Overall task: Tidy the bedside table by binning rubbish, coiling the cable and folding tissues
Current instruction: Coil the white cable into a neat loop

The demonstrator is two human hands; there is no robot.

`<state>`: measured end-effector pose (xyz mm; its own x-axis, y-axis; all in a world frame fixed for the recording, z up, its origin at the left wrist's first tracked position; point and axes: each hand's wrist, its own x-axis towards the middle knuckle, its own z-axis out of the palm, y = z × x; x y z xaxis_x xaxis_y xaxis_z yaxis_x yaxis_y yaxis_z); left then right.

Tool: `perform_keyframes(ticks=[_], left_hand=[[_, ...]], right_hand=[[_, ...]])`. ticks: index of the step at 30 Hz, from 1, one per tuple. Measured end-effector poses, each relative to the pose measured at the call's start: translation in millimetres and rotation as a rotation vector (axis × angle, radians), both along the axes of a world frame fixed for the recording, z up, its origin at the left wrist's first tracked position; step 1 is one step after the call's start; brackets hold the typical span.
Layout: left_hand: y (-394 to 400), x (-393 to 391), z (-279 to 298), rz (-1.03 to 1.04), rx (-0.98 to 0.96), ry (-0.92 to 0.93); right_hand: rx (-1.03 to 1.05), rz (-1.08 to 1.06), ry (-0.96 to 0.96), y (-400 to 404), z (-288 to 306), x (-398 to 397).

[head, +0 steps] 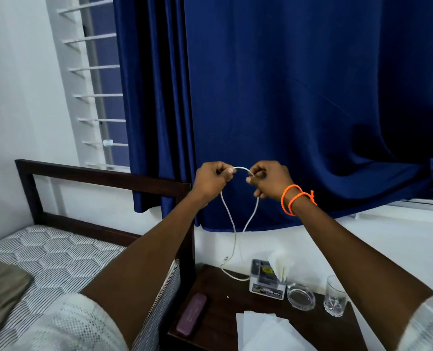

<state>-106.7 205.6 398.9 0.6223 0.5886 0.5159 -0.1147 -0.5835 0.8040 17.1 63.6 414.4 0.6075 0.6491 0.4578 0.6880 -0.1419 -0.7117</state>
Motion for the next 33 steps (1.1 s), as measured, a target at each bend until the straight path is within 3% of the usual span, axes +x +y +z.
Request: perform_keyframes(ticks=[6,13,18,33], left_hand=[[-2.9,-1.1,9.7,-0.010,0.016,-0.007],[-5.4,-9.0,-17.0,-0.144,-0.200,-0.023],[-6.7,-5.5,-13.2,-0.158,-0.312,-0.045],[-4.1,1.5,3.5,-0.158,-0.248,-0.040]], right_hand=[[0.064,0.002,-0.169,7.7,16.9,-8.6],[0.155,-0.126,-0.057,7.3,19.6,6.2],[0.074,-0.035,0.010,1.3,6.4,6.9],[0.013,0.088,-0.195,12.4,19.5,-4.2]])
